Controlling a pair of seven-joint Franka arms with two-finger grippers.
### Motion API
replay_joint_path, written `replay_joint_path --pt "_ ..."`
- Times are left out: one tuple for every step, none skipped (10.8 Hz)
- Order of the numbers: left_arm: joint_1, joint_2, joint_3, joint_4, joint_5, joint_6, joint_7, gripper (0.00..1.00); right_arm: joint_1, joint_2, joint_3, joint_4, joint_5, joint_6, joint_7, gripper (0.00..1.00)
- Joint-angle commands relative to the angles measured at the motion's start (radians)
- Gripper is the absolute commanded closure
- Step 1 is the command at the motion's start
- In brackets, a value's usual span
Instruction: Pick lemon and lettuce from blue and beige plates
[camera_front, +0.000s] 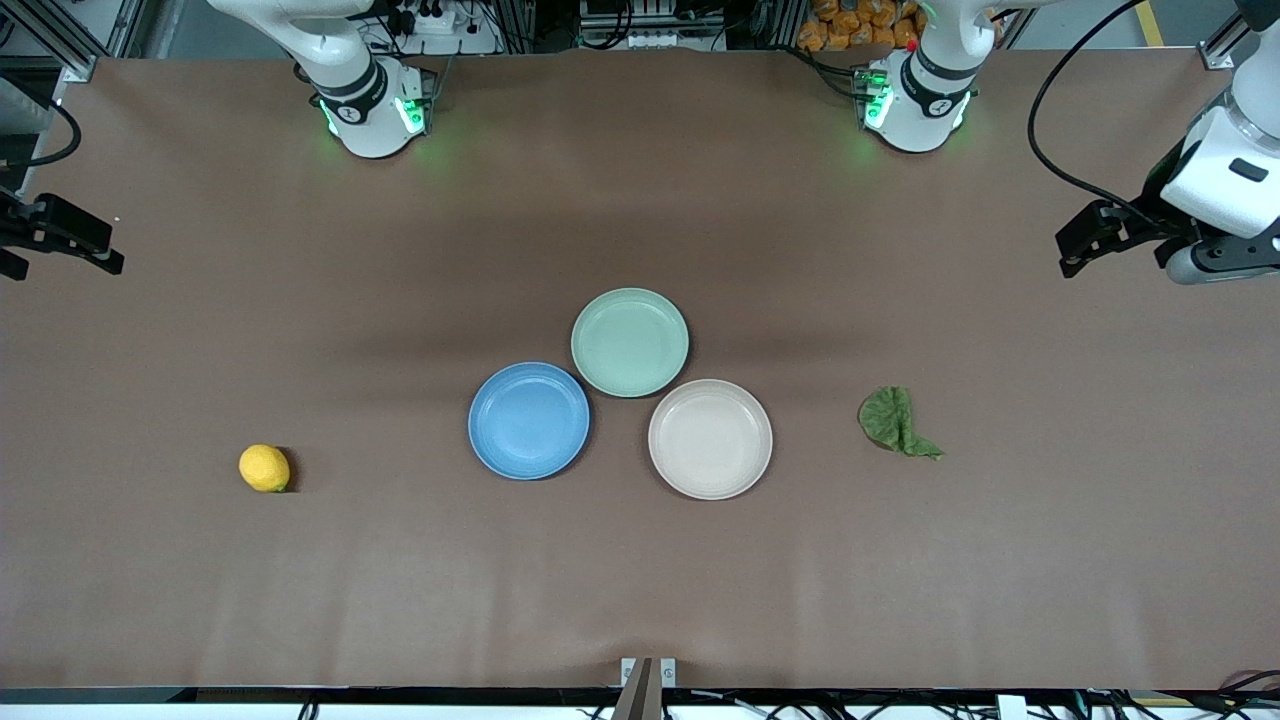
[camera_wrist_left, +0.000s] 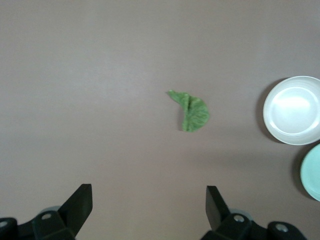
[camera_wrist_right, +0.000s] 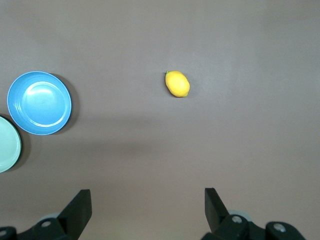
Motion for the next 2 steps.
replay_joint_path --pt "0.01 0.005 0.001 0.017 -0.044 -0.002 0.056 0.0 0.001 -0.015 0.002 -0.002 0.001 -0.005 0.017 0.0" --pt "0.01 0.005 0.003 0.017 -0.042 -0.002 0.06 0.0 0.001 -0.015 0.002 -0.002 0.001 -0.005 0.017 0.0"
